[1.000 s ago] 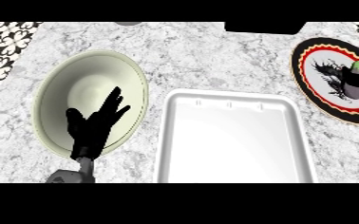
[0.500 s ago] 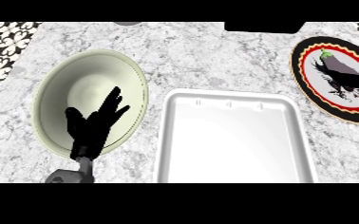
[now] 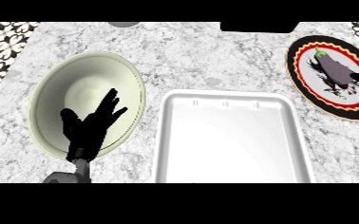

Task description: Pick the eggplant from the tray and place it in the plate

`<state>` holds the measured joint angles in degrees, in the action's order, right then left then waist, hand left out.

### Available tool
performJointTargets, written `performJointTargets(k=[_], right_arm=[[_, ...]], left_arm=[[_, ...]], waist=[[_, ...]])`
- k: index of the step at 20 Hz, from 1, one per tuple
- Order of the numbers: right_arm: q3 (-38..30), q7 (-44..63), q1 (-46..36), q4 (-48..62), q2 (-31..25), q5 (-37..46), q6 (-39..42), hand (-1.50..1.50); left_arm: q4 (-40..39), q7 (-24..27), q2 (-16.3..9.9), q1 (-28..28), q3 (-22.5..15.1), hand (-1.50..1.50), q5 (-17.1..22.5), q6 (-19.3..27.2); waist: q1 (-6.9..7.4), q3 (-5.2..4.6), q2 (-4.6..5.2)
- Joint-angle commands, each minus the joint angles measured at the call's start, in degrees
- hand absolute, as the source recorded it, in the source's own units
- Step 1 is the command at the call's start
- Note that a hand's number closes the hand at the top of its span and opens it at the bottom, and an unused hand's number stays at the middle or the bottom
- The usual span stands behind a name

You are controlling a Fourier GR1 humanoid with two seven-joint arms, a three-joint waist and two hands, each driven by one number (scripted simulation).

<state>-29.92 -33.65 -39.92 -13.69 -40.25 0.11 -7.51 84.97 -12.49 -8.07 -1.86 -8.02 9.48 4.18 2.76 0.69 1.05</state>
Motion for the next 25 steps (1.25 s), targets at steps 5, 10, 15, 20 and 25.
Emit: performJointTargets(k=[5,10,15,20,25], right_arm=[[-1.30,-5.90,7.99,3.07,-5.58,-2.00,20.19,-1.50],[0.55,-8.01,10.20,3.07,-6.96,-0.49,25.67,-1.50],[2.56,-13.22,14.20,2.82,-7.29,1.88,24.90,-1.50],[3.45,-15.39,17.99,2.80,-7.34,2.50,24.50,-1.50],[3.80,-15.46,19.93,1.33,-5.78,1.90,22.66,-1.50]], left_arm=[[0.56,-1.30,-0.13,4.17,-0.74,0.00,-1.83,1.46],[-2.38,1.43,0.48,4.23,0.29,0.00,-1.14,0.07],[0.70,-2.35,1.94,3.56,-0.98,0.00,-2.94,2.96],[-2.16,1.39,0.64,4.78,0.66,0.00,-2.55,0.21],[-4.16,1.03,0.50,2.25,2.57,0.00,-2.17,-0.35]], waist=[[-1.11,-0.35,-0.29],[-1.45,-0.48,-0.48],[-1.55,-0.46,-0.59],[-2.05,-0.55,-0.75],[-2.45,-0.62,-0.91]])
